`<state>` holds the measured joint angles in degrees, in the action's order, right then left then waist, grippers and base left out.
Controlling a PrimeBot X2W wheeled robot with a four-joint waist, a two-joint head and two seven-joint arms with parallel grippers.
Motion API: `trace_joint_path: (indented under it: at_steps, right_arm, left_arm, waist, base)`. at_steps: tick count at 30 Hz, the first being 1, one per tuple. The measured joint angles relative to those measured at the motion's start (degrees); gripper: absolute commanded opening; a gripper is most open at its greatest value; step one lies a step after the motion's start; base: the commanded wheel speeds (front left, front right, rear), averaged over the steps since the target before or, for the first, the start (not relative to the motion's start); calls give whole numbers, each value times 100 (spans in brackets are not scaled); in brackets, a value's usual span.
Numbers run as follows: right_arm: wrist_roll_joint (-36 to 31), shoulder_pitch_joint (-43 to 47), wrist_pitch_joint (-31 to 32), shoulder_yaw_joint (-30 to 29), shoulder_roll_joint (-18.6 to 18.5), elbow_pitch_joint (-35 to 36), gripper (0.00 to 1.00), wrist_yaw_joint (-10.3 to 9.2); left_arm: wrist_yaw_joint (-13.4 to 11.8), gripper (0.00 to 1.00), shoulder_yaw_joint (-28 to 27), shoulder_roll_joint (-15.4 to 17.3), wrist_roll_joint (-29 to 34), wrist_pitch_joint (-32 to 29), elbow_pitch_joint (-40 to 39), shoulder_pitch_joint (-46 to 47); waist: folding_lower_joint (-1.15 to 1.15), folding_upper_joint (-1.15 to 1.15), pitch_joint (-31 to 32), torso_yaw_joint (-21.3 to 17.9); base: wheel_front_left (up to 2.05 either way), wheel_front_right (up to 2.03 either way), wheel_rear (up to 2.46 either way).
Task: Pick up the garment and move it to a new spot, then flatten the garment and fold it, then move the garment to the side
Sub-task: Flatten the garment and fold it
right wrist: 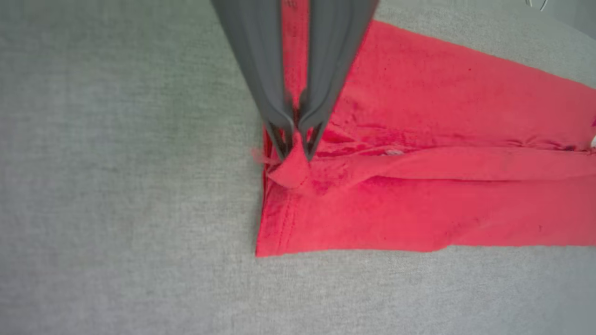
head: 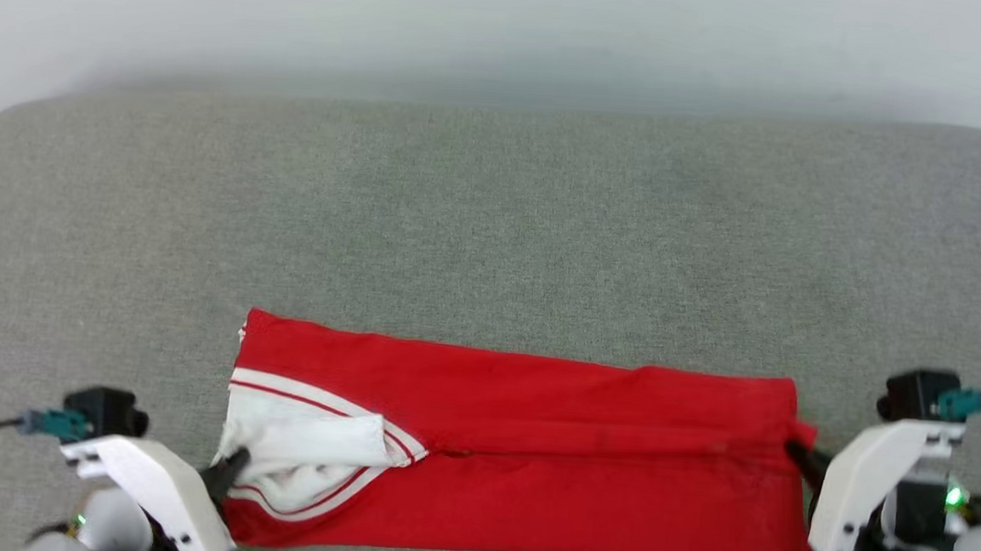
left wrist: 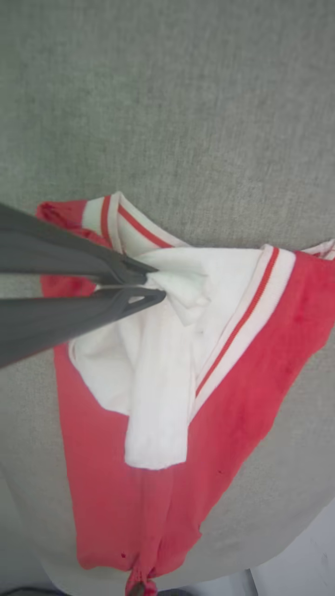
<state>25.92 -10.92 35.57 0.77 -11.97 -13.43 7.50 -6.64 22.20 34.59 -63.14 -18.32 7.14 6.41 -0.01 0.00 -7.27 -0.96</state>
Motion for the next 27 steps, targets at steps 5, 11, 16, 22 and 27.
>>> trace_joint_path:
  at_steps: [5,11,16,22,27]
  right_arm:
    - [-25,408,-471,-53,131,-127,100,0]
    - [-14,666,-1260,-5,186,94,100,0]
    - [-10,777,-1545,-78,148,589,100,0]
    - [-85,831,-1290,-508,-26,965,100,0]
    - [-187,774,-669,-869,-243,995,100,0]
  left_arm:
    - [54,100,36,-363,9,460,360,-148]
    - [5,100,20,-539,459,1315,350,-172]
    - [-288,100,-44,-604,992,2069,-31,-170]
    - [-579,100,-30,-653,1549,2675,-561,-124]
    - [-935,100,-21,-613,2168,3040,-960,40]
  waist:
    - [0,0,56,-14]
    - [0,0,200,-100]
    - [0,0,406,-167]
    - [0,0,596,-198]
    - [1,0,619,-104]
  base:
    - [0,0,0]
    - [0,0,0]
    - [0,0,0]
    - [0,0,0]
    - [0,0,0]
